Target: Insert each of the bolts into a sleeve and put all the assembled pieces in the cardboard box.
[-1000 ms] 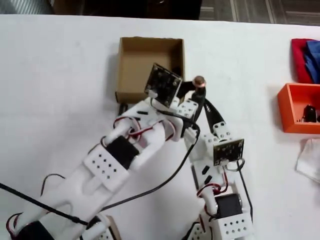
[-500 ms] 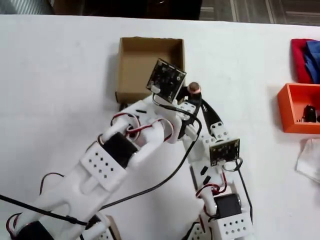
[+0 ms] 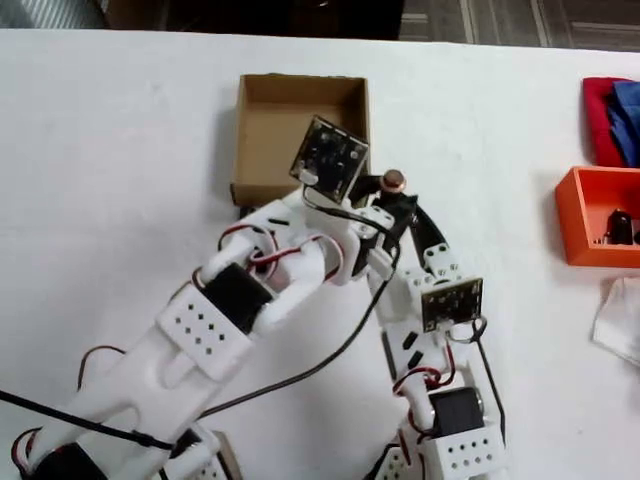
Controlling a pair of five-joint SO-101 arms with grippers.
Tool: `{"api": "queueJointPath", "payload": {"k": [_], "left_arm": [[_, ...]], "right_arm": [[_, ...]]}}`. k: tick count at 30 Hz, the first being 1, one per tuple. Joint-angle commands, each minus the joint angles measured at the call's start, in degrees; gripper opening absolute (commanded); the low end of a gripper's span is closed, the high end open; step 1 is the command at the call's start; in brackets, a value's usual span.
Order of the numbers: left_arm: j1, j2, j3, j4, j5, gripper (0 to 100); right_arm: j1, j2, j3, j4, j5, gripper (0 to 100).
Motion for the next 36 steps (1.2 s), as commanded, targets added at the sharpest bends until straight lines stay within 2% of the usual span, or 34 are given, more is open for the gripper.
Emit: {"api": "queueJointPath", "payload": {"k": [1,9,11,13,17,19,21,23,26,29,32,36], "left_arm": [[-2.81,-5.01,-2.51,1.41,0.0,16],[-5.19,-15.74,-2.51,9.67,0.0,16],[-8.18,-18.81,-2.33,12.4,0.0,16],[-14.15,-20.48,-1.01,15.21,0.18,15],[-31.38,-20.75,7.08,19.08,0.18,2],[-38.95,-20.66,14.37,19.34,0.09,5],[-45.19,-20.66,22.73,19.08,-0.35,3],[-50.11,-20.66,30.64,17.58,-3.6,2],[-55.38,-21.01,41.1,12.04,-10.11,3],[-58.2,-21.01,48.92,6.42,-14.51,3],[-60.57,-21.01,51.3,3.52,-14.95,3],[-63.65,-21.01,51.56,3.78,-13.98,3]], "right_arm": [[0.66,-0.22,0.53,-0.57,0.53,2.3],[0.66,-0.13,0.53,-0.4,0.44,2.3],[0.66,-0.13,0.53,1.71,0.44,2.3],[0.31,-0.13,0.53,4.7,0.35,2.3],[0.75,-0.13,-2.73,7.52,0.35,2.3],[1.01,-0.13,-7.12,10.77,0.44,2.3],[0.92,0.13,-12.75,14.46,0.44,2.3],[0.92,2.07,-18.99,17.1,0.44,2.3],[0.92,10.95,-29.1,19.56,0.44,2.3],[0.92,26.42,-41.67,20.79,0.35,2.3],[1.1,45.05,-57.67,25.71,-3.25,2.3],[0.84,68.53,-80.18,37.67,-10.2,2.3]]}}
